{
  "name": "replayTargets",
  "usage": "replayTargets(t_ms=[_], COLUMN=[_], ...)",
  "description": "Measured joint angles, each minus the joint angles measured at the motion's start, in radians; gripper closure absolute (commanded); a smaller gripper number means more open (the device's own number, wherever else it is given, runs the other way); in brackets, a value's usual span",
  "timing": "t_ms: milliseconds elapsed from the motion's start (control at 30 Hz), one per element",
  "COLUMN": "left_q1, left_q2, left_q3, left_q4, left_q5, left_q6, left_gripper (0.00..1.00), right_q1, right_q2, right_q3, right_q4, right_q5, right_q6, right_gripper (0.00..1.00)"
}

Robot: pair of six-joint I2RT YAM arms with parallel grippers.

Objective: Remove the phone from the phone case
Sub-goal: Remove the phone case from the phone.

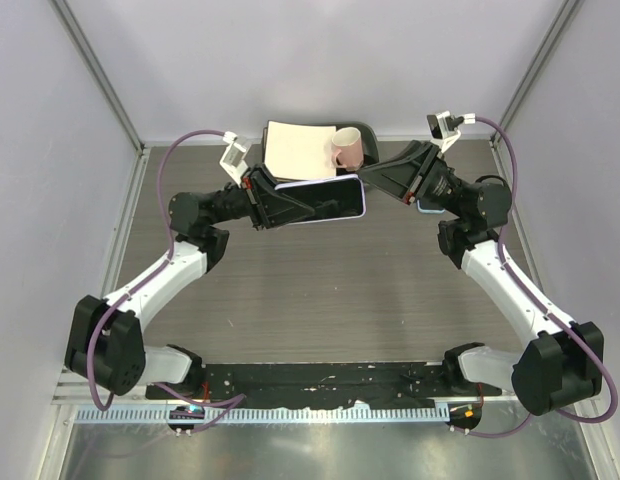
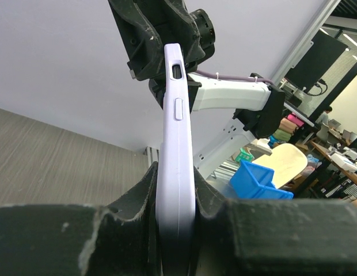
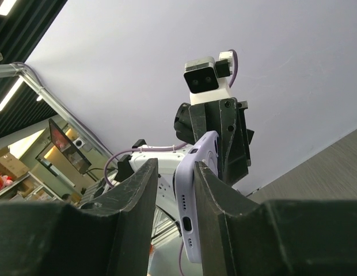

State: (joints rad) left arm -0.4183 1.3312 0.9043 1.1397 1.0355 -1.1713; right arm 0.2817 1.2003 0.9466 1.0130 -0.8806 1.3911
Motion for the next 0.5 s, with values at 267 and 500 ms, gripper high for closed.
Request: replayTargets(t_ms=[267,500], left_q1=[0.0,0.0], left_q2=[0.01,0.016], left_q3=[0.0,0.0], left_q4=[0.0,0.0], left_q5=[0.001,0.001], left_q6=[0.0,0.0], left_gripper=[1.0,1.0], right_q1=[0.009,0.013], right_q2=[0.006,0.013], right_q3=[0.0,0.0], right_q4=[-0.032,-0.062], right_q5=[0.013,0.023], right_q6=[-0.024,-0.045], right_gripper=[0.63,0.76])
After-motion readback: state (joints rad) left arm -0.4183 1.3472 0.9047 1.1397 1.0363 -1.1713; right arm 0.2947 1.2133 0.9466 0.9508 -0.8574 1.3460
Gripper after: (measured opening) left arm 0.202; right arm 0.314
